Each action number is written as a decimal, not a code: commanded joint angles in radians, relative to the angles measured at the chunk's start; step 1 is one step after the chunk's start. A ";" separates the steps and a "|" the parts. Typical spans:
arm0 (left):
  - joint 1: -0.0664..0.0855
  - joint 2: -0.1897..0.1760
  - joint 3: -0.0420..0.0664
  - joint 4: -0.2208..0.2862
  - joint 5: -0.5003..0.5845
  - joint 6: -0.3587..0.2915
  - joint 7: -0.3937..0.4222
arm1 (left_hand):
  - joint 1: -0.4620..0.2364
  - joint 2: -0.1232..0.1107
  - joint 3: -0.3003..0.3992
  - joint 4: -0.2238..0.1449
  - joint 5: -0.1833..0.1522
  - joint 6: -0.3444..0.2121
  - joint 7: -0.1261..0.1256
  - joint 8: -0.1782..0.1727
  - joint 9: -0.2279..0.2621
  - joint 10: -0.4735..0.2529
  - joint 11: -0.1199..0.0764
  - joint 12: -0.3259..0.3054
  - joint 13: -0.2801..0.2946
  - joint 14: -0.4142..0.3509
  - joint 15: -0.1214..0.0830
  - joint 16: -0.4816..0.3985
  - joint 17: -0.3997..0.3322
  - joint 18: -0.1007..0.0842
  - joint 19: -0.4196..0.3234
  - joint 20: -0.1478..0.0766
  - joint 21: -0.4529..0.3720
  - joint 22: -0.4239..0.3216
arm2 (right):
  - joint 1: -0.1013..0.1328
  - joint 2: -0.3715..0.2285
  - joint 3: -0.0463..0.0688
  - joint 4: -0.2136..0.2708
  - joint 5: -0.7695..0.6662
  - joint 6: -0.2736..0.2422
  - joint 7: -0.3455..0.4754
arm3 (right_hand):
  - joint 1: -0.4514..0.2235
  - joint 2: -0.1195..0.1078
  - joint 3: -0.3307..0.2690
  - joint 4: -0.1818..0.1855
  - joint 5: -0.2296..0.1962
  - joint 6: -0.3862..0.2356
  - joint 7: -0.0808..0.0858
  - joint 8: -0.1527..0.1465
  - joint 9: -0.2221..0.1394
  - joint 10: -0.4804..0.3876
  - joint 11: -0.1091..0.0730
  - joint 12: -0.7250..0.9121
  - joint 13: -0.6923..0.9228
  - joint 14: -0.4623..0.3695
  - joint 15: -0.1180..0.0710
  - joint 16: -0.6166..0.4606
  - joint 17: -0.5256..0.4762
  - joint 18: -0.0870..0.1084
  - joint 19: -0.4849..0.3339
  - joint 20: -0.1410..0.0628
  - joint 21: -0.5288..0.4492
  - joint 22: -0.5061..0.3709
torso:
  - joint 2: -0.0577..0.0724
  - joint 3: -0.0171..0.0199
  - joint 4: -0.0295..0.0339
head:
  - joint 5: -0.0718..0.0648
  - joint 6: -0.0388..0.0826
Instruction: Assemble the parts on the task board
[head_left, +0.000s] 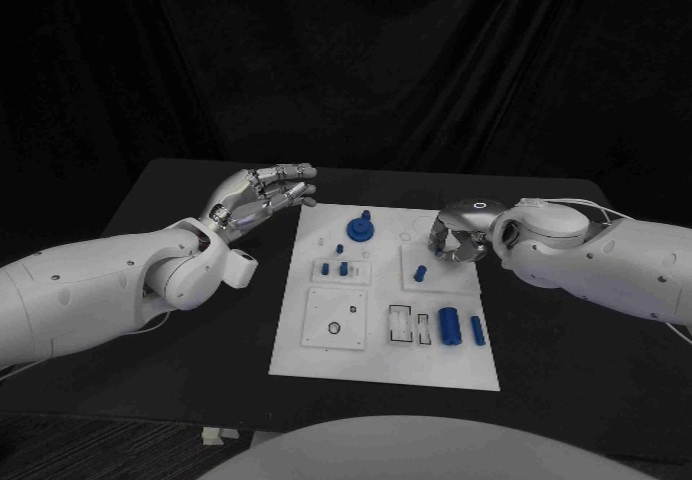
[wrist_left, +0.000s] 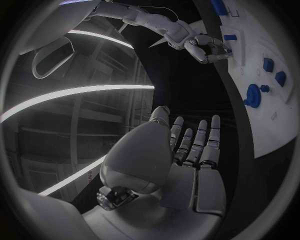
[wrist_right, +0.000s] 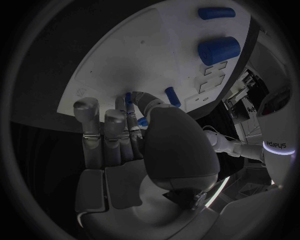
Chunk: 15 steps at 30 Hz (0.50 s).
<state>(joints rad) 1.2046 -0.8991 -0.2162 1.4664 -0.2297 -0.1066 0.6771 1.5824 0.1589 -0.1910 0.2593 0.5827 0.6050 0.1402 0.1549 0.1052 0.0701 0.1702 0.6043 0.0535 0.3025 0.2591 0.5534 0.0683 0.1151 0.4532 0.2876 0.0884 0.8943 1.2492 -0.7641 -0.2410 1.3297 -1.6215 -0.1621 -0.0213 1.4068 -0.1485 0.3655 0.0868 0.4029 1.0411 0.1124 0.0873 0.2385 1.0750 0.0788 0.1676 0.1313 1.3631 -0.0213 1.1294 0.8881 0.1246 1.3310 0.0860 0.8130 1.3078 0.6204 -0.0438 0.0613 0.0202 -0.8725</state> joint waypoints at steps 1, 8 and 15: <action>-0.001 0.002 0.001 0.003 0.007 0.012 0.061 | 0.001 0.007 0.003 0.009 0.007 0.010 0.002 0.007 0.002 0.007 0.012 0.013 0.002 0.010 0.002 0.004 0.000 -0.015 0.007 0.000 0.004 -0.002 | -0.010 -0.002 -0.006 -0.002 -0.006 0.039 -0.018 | 0.009 0.007 0.000 -0.013 0.000 0.021 -0.003 0.013 0.010 0.011 -0.009 0.010 0.006 -0.008 -0.005 -0.006 -0.004 0.005 -0.006 -0.004 -0.007 0.093 | 0.001 -0.0002 0.0005 | -0.002 0.000; -0.002 0.004 0.001 0.002 0.007 0.013 0.059 | 0.003 0.009 0.008 0.012 0.007 0.020 0.002 0.010 0.003 0.018 0.020 0.033 0.004 0.014 0.004 0.006 0.000 -0.018 0.009 -0.001 0.005 -0.004 | -0.010 -0.001 -0.006 -0.001 -0.006 0.031 -0.015 | 0.016 0.020 -0.008 -0.026 -0.015 0.044 -0.002 0.033 0.033 0.034 -0.016 0.032 0.018 -0.003 -0.003 -0.003 0.001 0.002 -0.002 -0.006 0.001 0.095 | 0.000 0.0000 0.0022 | -0.005 0.000; -0.003 0.008 0.001 0.001 0.007 0.014 0.055 | 0.011 0.009 0.019 0.013 0.010 0.032 0.003 0.013 0.003 0.044 0.036 0.068 0.008 0.021 0.006 0.008 0.000 -0.021 0.013 -0.002 0.008 -0.008 | -0.011 -0.005 -0.006 0.000 -0.006 0.002 -0.001 | 0.033 0.032 -0.017 -0.046 -0.027 0.077 0.002 0.058 0.065 0.077 -0.021 0.058 0.030 0.003 0.003 -0.003 0.002 0.000 0.004 -0.002 0.013 0.097 | 0.000 0.0007 0.0007 | -0.001 0.000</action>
<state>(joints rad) 1.2034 -0.8939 -0.2162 1.4658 -0.2294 -0.1041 0.6774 1.5870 0.1635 -0.1781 0.2722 0.5866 0.6327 0.1431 0.1628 0.1076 0.1075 0.2075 0.6692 0.0594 0.3168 0.2663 0.5573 0.0681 0.1053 0.4605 0.2875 0.0925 0.8874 1.2485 -0.7638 -0.2417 1.3309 -1.6214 -0.1661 -0.0182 1.4338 -0.1247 0.3490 0.0453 0.3823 1.1112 0.1146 0.1406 0.2976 1.1441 0.0575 0.2217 0.1598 1.3632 -0.0212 1.1273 0.8916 0.1246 1.3274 0.0825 0.8210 1.3076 0.6210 -0.0438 0.0629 0.0158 -0.8725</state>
